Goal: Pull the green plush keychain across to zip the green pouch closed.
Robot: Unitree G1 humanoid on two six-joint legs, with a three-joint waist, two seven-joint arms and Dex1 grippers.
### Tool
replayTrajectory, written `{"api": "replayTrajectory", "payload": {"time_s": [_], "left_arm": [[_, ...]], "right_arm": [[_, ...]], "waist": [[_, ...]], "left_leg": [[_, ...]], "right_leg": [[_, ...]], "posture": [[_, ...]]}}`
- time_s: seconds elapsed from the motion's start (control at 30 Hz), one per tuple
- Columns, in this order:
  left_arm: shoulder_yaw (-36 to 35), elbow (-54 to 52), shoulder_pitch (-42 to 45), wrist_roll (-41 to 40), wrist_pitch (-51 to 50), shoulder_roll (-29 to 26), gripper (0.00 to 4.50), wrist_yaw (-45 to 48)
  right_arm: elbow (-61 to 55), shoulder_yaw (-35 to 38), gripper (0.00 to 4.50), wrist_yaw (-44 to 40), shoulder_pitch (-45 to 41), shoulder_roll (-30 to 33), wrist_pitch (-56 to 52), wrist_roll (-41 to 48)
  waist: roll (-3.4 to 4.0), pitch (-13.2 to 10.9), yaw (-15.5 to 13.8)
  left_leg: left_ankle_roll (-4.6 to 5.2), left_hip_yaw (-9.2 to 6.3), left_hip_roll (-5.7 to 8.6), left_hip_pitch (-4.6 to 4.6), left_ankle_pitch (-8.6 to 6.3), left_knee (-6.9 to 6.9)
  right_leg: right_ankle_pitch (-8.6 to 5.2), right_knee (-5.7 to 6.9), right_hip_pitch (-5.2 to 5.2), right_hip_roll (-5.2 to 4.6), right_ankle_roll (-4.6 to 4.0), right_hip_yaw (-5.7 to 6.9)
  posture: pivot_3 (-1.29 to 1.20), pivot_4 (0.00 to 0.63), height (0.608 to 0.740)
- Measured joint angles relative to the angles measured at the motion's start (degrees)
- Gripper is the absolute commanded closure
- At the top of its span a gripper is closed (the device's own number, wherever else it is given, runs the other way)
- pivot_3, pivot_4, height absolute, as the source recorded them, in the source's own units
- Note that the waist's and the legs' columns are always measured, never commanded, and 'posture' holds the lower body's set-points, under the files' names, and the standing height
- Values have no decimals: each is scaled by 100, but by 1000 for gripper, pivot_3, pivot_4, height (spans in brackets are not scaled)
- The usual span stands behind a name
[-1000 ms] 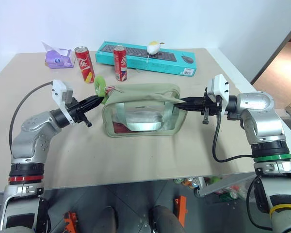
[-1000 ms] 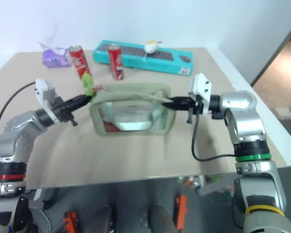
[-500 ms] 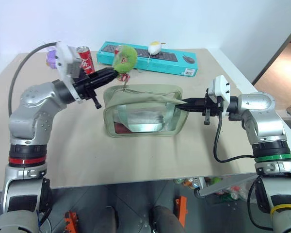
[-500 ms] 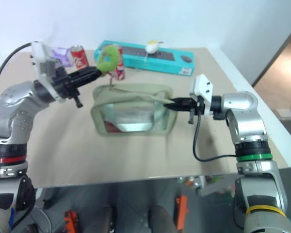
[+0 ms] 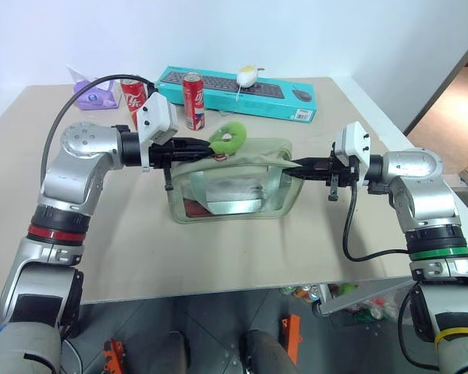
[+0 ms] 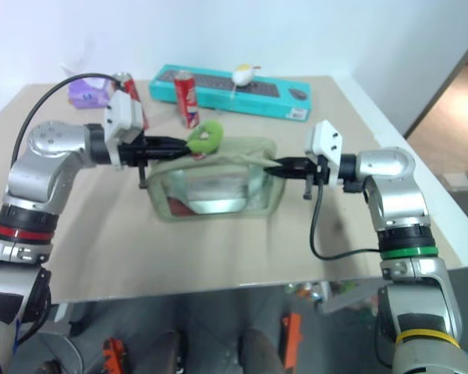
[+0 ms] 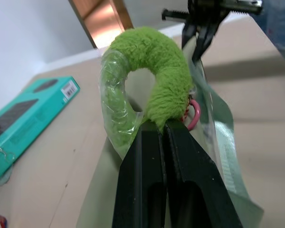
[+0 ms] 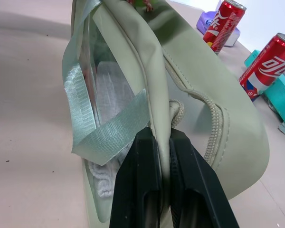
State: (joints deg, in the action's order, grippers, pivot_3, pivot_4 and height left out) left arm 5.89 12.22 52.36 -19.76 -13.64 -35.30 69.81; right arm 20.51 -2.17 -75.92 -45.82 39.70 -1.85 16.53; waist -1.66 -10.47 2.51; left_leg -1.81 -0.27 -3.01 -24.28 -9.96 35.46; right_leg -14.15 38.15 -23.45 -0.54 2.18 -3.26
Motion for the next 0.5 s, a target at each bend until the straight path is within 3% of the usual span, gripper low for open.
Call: {"api": "replayTrajectory", "payload": {"time_s": [0.07, 0.37, 0.5], "left_arm": [[0, 110, 78, 2, -4, -3, 3332, 109], [-151, 98, 306, -197, -289, -251, 244, 591], [-440, -138, 288, -441, -714, -520, 244, 550]], "right_arm": [[0, 0, 4500, 7, 0, 0, 0, 0], [0, 0, 4500, 29, 0, -1, 44, -8], [13, -7, 4500, 30, -7, -11, 57, -14]], "waist": [[0, 0, 0], [2, -1, 4], [2, -2, 9]], "left_leg": [[0, 0, 0, -1, 0, 1], [0, -1, -1, -1, 0, 1], [0, -1, -2, -1, 0, 0]], "right_leg": [[0, 0, 0, 0, 0, 0], [0, 1, -1, 0, 0, 1], [0, 1, -2, 0, 0, 1]], "posture": [[0, 150, 740], [0, 150, 740], [0, 150, 740]]}}
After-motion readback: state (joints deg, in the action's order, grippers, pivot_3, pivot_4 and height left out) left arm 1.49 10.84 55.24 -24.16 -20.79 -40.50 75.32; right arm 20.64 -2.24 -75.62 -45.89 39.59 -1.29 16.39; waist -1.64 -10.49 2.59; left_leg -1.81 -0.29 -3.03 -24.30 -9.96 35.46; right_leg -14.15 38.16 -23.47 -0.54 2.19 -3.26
